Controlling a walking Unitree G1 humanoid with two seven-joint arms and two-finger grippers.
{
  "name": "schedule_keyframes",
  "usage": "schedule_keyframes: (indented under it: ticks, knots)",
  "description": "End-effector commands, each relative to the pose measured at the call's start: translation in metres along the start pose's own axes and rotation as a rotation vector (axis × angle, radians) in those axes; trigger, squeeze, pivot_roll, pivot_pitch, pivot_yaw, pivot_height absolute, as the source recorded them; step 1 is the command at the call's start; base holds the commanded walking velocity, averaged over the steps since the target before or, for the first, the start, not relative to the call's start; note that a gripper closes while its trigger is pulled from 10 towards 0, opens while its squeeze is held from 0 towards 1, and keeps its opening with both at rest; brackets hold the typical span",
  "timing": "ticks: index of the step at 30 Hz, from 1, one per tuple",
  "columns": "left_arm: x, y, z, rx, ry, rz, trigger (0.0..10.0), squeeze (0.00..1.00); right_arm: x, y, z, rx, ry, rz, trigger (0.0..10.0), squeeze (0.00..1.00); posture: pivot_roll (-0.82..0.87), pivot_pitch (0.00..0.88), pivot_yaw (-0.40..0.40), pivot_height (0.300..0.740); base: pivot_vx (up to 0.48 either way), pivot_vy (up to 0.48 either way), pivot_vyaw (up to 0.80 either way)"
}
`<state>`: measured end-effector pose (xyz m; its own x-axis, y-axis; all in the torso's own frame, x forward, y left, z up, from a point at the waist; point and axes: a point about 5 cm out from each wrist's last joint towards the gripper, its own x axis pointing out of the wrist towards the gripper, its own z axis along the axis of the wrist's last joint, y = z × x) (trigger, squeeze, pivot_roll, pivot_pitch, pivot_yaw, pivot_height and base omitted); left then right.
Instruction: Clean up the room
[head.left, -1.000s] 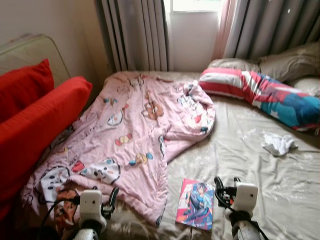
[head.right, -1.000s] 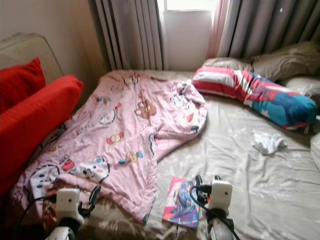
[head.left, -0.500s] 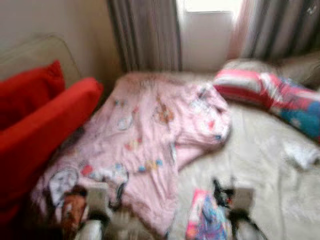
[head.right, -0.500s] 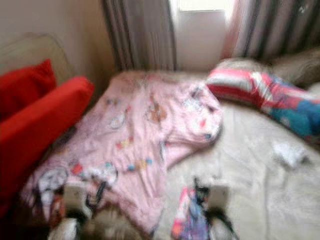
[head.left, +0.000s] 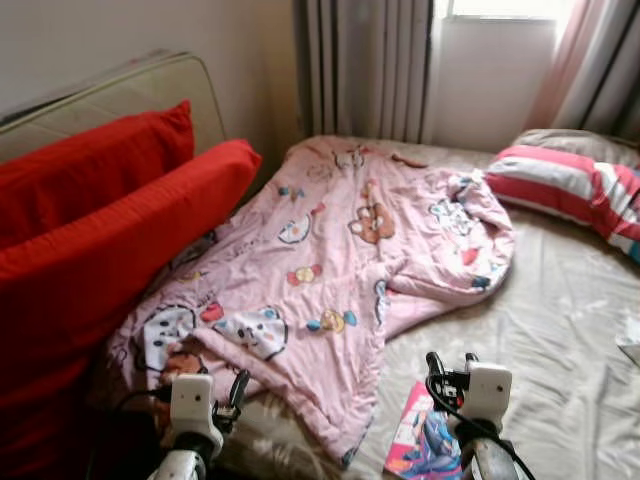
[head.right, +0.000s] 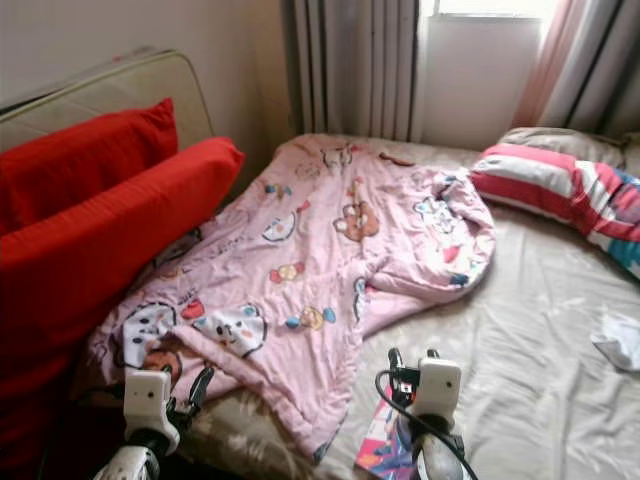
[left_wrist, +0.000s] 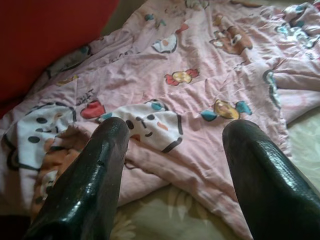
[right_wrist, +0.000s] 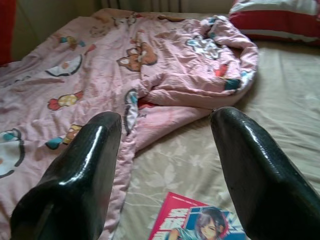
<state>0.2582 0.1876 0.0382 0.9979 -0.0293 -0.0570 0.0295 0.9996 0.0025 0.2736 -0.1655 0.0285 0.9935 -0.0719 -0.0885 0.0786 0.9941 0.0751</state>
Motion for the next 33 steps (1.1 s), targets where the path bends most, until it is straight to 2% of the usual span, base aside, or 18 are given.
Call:
schedule_keyframes:
  ticks: [1,13,17,28,30,33]
  knots:
    - [-0.002,0.004,-0.001,0.007,0.013,0.006,10.0,0.00,0.001,0.001,-0.004,-0.001,0.031,-0.013,10.0,0.00,-0.01,0.100,0.061,0.740,0.000,0.000,0.00]
    - [-0.004,0.004,-0.003,0.005,0.027,0.008,10.0,0.00,0.005,-0.002,-0.003,-0.020,0.042,-0.042,10.0,0.00,-0.01,0.093,0.053,0.676,0.000,0.000,0.00]
    - [-0.002,0.000,-0.004,-0.004,0.027,0.015,10.0,0.00,0.008,-0.004,0.004,-0.020,0.004,-0.025,10.0,0.00,-0.01,0.090,0.033,0.676,0.000,0.000,0.00]
    - [-0.002,-0.004,-0.005,-0.020,0.025,0.025,10.0,0.00,0.012,-0.010,0.005,-0.046,0.031,-0.040,10.0,0.00,0.00,0.093,0.013,0.676,0.000,0.000,0.00]
    - [-0.004,-0.004,-0.007,-0.016,0.039,0.019,10.0,0.00,0.013,-0.009,0.000,-0.051,0.068,-0.048,10.0,0.00,0.01,0.095,0.016,0.662,0.000,0.000,0.00]
    - [-0.005,-0.004,-0.007,-0.015,0.042,0.011,10.0,0.00,0.014,-0.006,0.001,-0.046,0.063,-0.039,10.0,0.00,0.01,0.098,0.020,0.637,0.000,0.000,0.00]
